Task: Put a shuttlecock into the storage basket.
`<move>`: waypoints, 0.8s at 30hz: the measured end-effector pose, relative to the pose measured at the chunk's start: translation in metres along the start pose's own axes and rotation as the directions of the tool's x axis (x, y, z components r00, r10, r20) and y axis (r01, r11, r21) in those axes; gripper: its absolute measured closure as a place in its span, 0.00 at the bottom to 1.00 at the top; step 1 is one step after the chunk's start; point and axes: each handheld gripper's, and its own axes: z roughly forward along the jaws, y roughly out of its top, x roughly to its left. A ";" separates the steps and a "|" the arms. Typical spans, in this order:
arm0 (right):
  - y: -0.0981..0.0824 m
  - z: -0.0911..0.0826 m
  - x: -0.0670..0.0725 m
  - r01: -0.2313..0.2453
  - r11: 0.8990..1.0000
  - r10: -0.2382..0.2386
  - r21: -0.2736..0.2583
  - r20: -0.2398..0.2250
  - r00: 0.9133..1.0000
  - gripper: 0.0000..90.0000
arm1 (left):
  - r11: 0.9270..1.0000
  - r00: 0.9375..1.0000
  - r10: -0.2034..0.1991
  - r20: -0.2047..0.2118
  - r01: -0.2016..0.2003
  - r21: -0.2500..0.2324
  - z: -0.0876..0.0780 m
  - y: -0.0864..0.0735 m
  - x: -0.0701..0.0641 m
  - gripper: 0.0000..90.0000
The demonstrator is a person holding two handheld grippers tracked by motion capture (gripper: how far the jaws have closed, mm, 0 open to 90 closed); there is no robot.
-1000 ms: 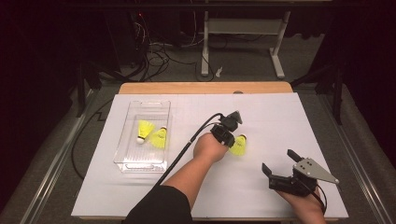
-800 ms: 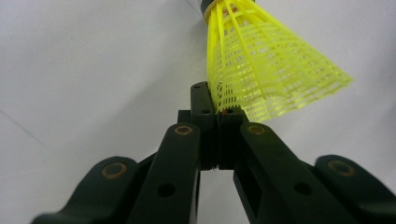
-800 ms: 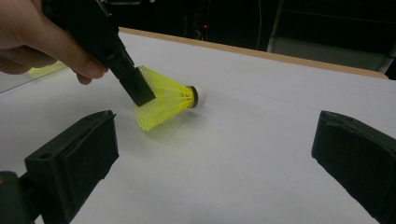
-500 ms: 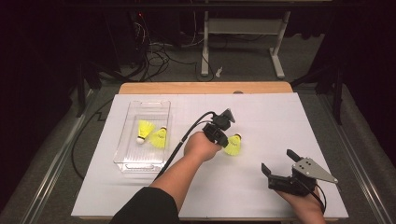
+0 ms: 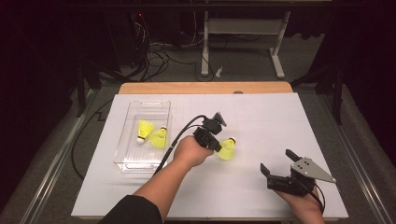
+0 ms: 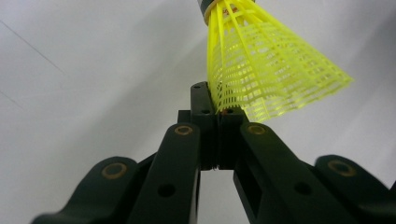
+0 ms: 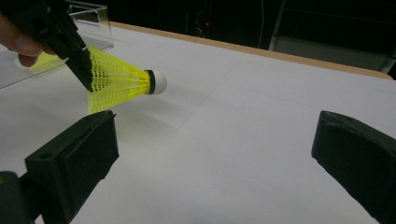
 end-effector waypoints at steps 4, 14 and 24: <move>0.000 0.001 0.000 0.000 1.000 0.000 0.003 0.001 1.000 0.01 | 1.000 1.000 0.009 0.017 -0.009 0.010 -0.006 -0.004 0.000 0.99; -0.001 0.001 0.000 0.001 1.000 -0.001 0.006 0.000 1.000 0.01 | 0.999 0.999 0.032 0.010 -0.033 0.023 -0.021 -0.013 0.003 0.99; -0.002 0.001 0.000 0.002 1.000 -0.002 0.008 0.000 1.000 0.01 | 0.998 0.999 0.048 0.013 -0.048 0.037 -0.033 -0.024 0.009 0.99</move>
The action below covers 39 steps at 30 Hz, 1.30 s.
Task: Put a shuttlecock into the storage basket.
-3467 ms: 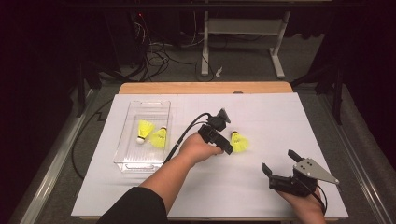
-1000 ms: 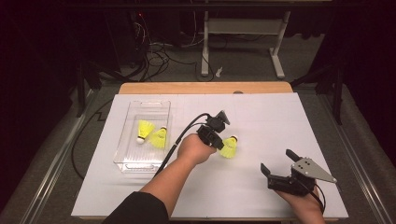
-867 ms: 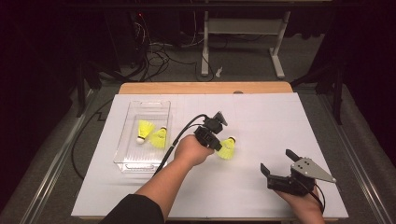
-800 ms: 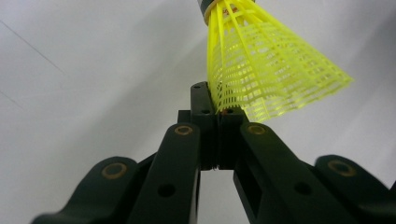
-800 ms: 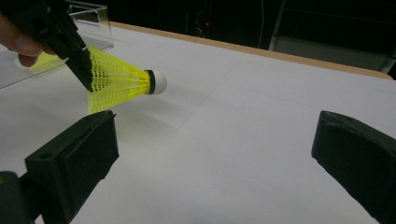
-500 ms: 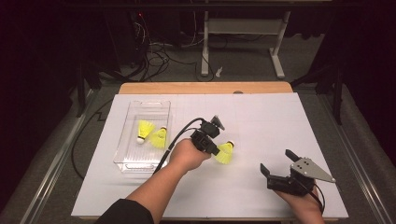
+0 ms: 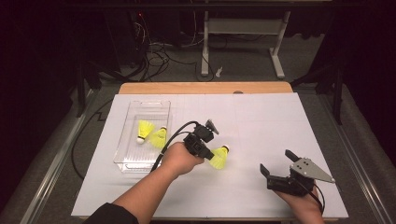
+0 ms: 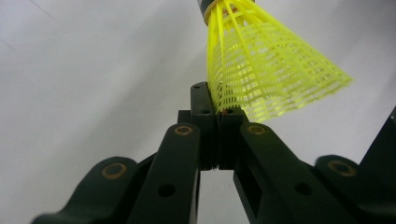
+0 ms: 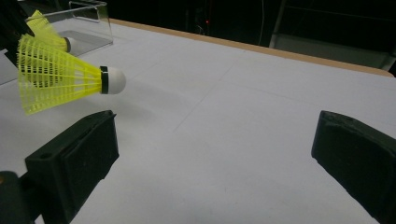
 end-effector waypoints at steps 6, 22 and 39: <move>0.000 0.001 0.001 0.004 1.000 -0.004 0.006 -0.002 1.000 0.01 | 1.000 1.000 0.014 -0.006 -0.014 0.005 -0.006 -0.007 0.000 0.99; 0.000 0.000 0.001 0.006 1.000 -0.006 0.006 -0.001 1.000 0.01 | 1.000 1.000 -0.002 -0.007 0.002 -0.001 -0.026 -0.022 0.015 0.99; -0.001 0.000 0.001 0.002 1.000 -0.002 0.008 -0.003 1.000 0.01 | 1.000 1.000 -0.022 -0.002 0.022 0.021 -0.029 -0.021 0.019 0.99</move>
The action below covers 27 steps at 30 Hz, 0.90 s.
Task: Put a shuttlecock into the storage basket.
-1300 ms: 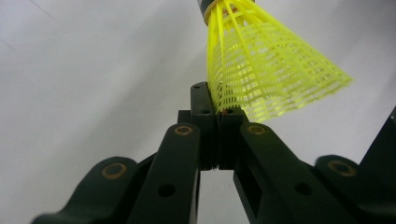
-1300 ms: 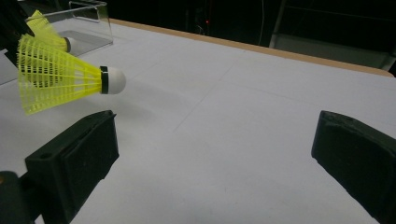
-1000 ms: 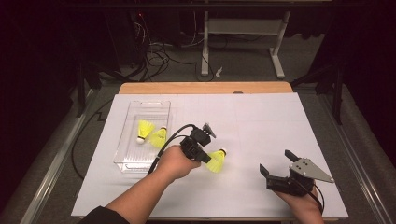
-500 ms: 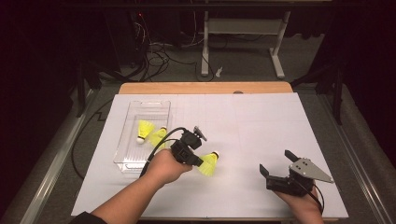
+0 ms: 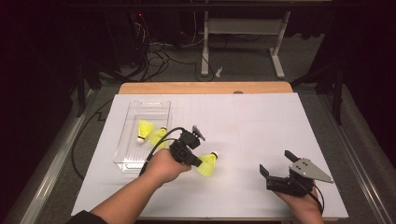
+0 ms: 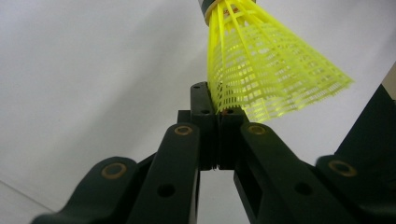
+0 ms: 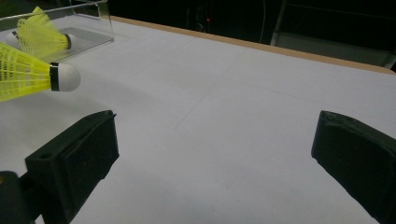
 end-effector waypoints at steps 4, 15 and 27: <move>0.000 0.000 0.001 0.002 1.000 -0.002 0.000 -0.001 1.000 0.01 | 1.000 1.000 -0.001 -0.002 0.001 0.000 -0.004 0.001 0.000 0.99; -0.001 0.001 0.001 0.002 1.000 -0.002 0.004 -0.006 1.000 0.01 | 1.000 1.000 0.003 0.009 -0.003 0.012 -0.016 0.005 -0.004 0.99; -0.002 0.001 0.001 -0.001 1.000 0.001 0.007 -0.004 1.000 0.01 | 1.000 1.000 -0.002 0.010 0.002 0.006 -0.023 0.012 -0.004 0.99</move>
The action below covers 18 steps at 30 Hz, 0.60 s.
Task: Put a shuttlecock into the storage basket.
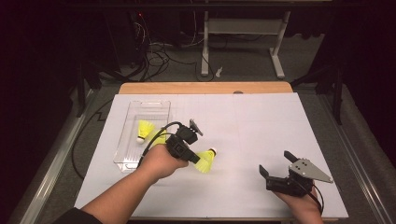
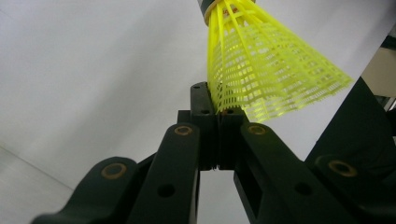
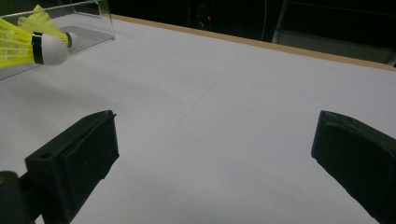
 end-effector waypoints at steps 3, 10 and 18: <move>0.000 0.000 0.001 -0.004 1.000 0.004 0.001 -0.001 1.000 0.01 | 1.000 1.000 -0.006 0.007 0.006 -0.006 -0.005 0.002 0.000 0.99; -0.001 0.002 0.002 -0.001 1.000 0.001 0.008 -0.004 1.000 0.01 | 1.000 1.000 -0.014 -0.001 0.014 -0.022 -0.017 0.007 0.003 0.99; -0.001 0.001 0.001 -0.001 1.000 0.001 0.006 0.000 1.000 0.02 | 0.999 1.000 -0.017 -0.009 0.017 -0.030 -0.026 0.012 0.007 0.99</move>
